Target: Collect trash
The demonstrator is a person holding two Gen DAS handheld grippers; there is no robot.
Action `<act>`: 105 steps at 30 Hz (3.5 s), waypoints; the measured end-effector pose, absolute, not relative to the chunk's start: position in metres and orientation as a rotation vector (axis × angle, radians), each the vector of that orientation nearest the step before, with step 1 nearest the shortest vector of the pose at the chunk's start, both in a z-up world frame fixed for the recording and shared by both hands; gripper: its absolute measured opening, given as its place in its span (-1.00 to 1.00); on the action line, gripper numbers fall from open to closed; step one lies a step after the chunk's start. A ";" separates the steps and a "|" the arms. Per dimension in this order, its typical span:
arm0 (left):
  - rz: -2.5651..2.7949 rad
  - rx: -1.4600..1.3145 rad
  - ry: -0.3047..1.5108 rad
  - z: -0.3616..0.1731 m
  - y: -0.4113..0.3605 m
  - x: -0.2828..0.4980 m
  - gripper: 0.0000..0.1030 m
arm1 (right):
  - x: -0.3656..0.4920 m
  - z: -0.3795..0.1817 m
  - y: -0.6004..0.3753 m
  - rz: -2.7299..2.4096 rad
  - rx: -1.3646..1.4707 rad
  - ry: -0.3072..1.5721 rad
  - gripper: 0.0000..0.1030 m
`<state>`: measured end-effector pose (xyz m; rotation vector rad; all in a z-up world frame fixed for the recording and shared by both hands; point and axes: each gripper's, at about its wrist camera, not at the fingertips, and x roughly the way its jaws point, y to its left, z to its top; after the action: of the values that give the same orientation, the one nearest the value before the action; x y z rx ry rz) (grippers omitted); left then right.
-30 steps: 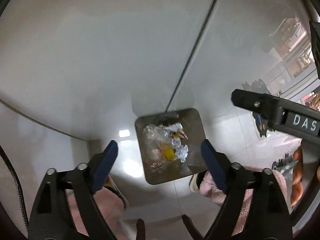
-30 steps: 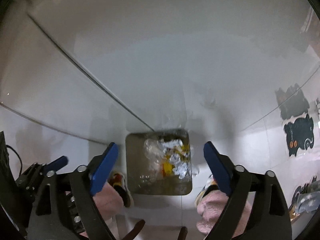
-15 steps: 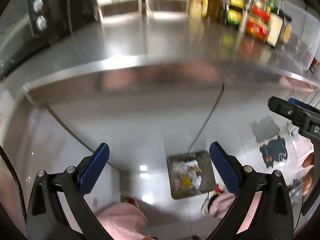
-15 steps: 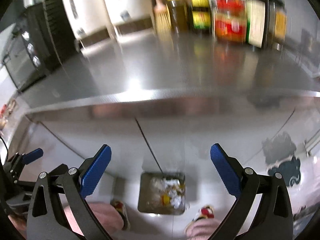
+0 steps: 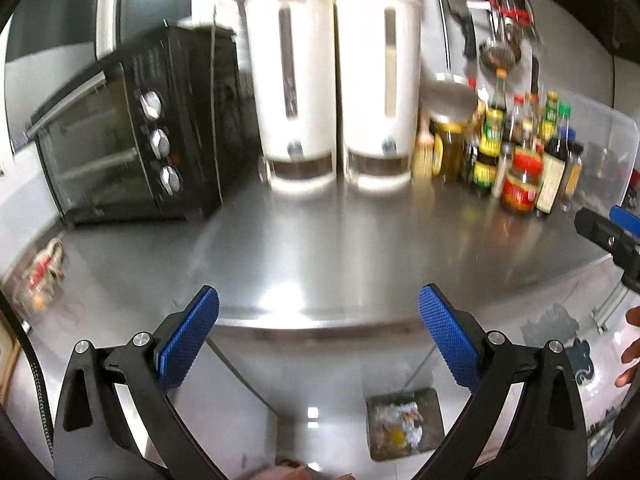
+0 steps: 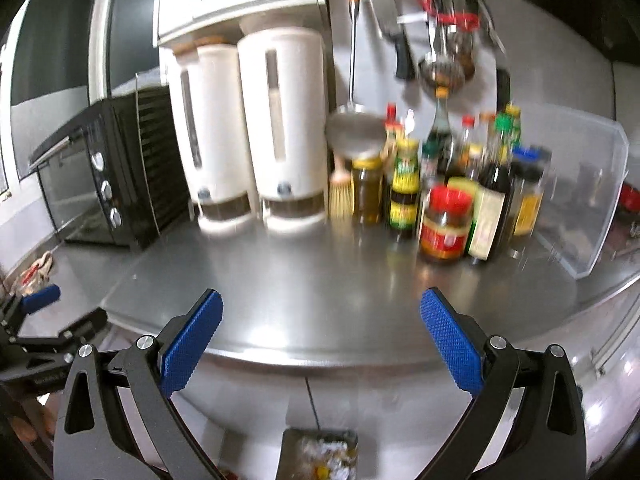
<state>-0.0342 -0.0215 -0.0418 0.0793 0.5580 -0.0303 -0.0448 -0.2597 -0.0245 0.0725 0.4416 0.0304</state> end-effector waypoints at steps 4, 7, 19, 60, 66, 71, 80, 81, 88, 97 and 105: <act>0.003 0.078 0.487 -0.014 -0.014 -0.038 0.85 | -0.048 -0.006 -0.256 0.012 0.069 0.388 0.94; 0.017 0.084 0.446 0.002 -0.008 -0.044 0.85 | -0.054 0.006 -0.251 -0.017 0.052 0.344 0.94; 0.006 0.040 0.346 0.038 0.008 -0.070 0.84 | -0.080 0.032 -0.234 -0.027 0.037 0.272 0.94; 0.008 0.049 0.368 0.037 0.017 -0.067 0.84 | -0.084 0.042 -0.224 -0.030 0.054 0.290 0.94; 0.006 0.050 0.375 0.035 0.019 -0.065 0.84 | -0.080 0.041 -0.221 -0.029 0.055 0.299 0.94; 0.004 0.051 0.378 0.034 0.019 -0.063 0.84 | -0.078 0.040 -0.221 -0.032 0.061 0.302 0.94; 0.004 0.056 0.376 0.033 0.019 -0.063 0.84 | -0.076 0.040 -0.219 -0.039 0.062 0.302 0.94; 0.003 0.056 0.376 0.033 0.019 -0.063 0.84 | -0.076 0.040 -0.219 -0.040 0.061 0.301 0.94; 0.004 0.056 0.377 0.034 0.019 -0.063 0.84 | -0.075 0.039 -0.219 -0.039 0.061 0.301 0.94; -0.008 0.053 0.394 0.029 0.021 -0.058 0.84 | -0.074 0.038 -0.219 -0.031 0.061 0.304 0.94; -0.007 0.057 0.393 0.029 0.021 -0.057 0.84 | -0.074 0.038 -0.220 -0.029 0.057 0.304 0.94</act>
<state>-0.0567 0.0214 0.0291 0.0566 0.3931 -0.0073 -0.0739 -0.2195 0.0378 0.0573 0.3042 -0.0294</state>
